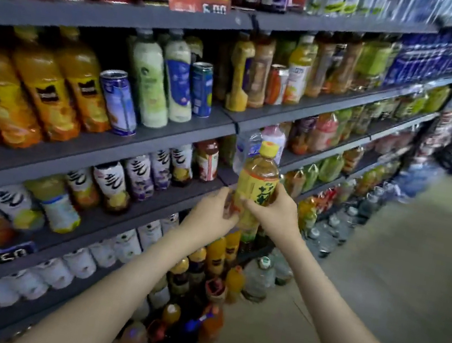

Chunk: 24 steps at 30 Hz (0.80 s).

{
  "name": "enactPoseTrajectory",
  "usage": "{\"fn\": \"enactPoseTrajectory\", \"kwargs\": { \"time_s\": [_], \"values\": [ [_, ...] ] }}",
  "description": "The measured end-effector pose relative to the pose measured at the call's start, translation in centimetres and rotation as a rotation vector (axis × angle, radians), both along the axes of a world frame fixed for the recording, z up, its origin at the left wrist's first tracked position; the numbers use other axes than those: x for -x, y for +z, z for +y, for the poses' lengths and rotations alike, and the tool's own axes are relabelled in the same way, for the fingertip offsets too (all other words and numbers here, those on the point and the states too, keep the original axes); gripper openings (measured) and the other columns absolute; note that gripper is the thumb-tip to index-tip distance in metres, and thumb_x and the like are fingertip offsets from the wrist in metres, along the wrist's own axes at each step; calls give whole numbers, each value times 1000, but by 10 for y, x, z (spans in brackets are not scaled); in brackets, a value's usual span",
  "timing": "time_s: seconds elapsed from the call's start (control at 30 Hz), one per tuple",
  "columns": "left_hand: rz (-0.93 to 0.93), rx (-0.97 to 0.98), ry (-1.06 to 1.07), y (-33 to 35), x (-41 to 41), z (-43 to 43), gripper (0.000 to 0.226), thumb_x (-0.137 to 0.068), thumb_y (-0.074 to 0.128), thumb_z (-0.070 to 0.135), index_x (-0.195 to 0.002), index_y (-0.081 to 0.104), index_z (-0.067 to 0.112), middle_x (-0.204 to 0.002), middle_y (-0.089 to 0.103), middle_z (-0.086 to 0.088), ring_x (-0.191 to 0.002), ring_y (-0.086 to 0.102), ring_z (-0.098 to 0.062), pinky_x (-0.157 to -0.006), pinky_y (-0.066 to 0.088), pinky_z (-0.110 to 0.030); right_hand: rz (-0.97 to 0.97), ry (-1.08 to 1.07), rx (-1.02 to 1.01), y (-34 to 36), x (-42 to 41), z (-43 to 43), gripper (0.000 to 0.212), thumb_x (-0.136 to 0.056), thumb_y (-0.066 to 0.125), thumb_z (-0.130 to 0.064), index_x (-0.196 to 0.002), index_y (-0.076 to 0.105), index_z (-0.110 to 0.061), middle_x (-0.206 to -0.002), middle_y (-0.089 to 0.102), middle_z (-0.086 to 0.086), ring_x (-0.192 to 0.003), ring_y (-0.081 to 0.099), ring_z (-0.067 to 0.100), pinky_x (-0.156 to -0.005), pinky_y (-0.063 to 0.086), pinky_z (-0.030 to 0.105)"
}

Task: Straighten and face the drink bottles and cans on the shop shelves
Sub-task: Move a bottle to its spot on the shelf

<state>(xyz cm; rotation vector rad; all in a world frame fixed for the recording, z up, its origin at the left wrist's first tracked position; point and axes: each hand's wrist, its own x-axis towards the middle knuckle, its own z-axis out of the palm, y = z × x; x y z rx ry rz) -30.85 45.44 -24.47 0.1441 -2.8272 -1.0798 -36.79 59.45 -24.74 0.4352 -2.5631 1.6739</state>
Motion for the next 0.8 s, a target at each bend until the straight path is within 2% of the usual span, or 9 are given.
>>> {"fn": "enactPoseTrajectory", "kwargs": {
  "time_s": [0.17, 0.3, 0.37, 0.47, 0.53, 0.6, 0.63, 0.73, 0.8],
  "values": [
    [46, -51, -92, 0, 91, 54, 48, -87, 63, 28, -131, 45, 21, -122, 58, 0, -112, 55, -17, -83, 42, -26, -15, -35, 18, -9, 81, 58, 50, -71, 80, -26, -114, 56, -18, -98, 60, -9, -87, 55, 2, -62, 38, 0],
    [47, -72, -178, -5, 186, 99, 49, -84, 67, 24, -129, 49, 18, -116, 59, 4, -107, 55, -10, -80, 38, -18, -26, -73, 28, -16, 162, 107, 52, -71, 80, -27, -116, 56, -16, -103, 63, -6, -93, 59, 8, -71, 44, 12],
    [43, -85, -223, -7, 237, 124, 47, -82, 68, 30, -125, 50, 21, -115, 62, 6, -105, 59, -10, -81, 45, -22, -27, -110, 21, -14, 205, 135, 53, -70, 81, -28, -116, 57, -15, -103, 65, -4, -91, 60, 9, -72, 45, 17],
    [9, -83, -280, -1, 313, 170, 45, -83, 68, 33, -123, 50, 21, -115, 63, 4, -102, 60, -10, -80, 46, -23, -41, -160, 1, -6, 272, 183, 55, -70, 81, -27, -117, 56, -15, -101, 64, -6, -88, 58, 5, -63, 43, 6],
    [2, -53, -335, 5, 365, 204, 50, -83, 68, 37, -127, 49, 21, -121, 61, 3, -109, 58, -13, -88, 48, -29, -45, -210, 8, 0, 316, 220, 53, -70, 81, -26, -116, 56, -16, -99, 62, -8, -85, 56, 2, -62, 43, 4],
    [-9, -22, -395, 6, 415, 241, 56, -83, 66, 42, -131, 47, 20, -126, 59, 2, -113, 57, -15, -93, 48, -35, -64, -271, 26, 2, 358, 259, 51, -70, 81, -27, -113, 56, -17, -99, 64, -7, -86, 58, 4, -66, 46, 9],
    [-10, -2, -417, 6, 439, 260, 57, -84, 65, 42, -133, 46, 19, -127, 58, 1, -114, 56, -15, -94, 48, -36, -75, -304, 44, 1, 378, 280, 50, -69, 81, -28, -112, 57, -16, -100, 66, -6, -87, 60, 6, -71, 49, 16],
    [3, 60, -448, -2, 509, 321, 50, -90, 59, 39, -134, 46, 20, -127, 56, 2, -114, 55, -17, -91, 48, -32, -114, -370, 104, -6, 443, 345, 54, -64, 83, -34, -111, 59, -19, -100, 68, -5, -91, 64, 11, -82, 55, 35],
    [29, 90, -444, -9, 557, 361, 47, -91, 57, 38, -133, 46, 21, -127, 55, 3, -113, 55, -17, -87, 48, -29, -119, -397, 120, -11, 488, 391, 56, -58, 82, -41, -106, 61, -20, -97, 70, -5, -91, 65, 13, -81, 55, 38]
  ]
}}
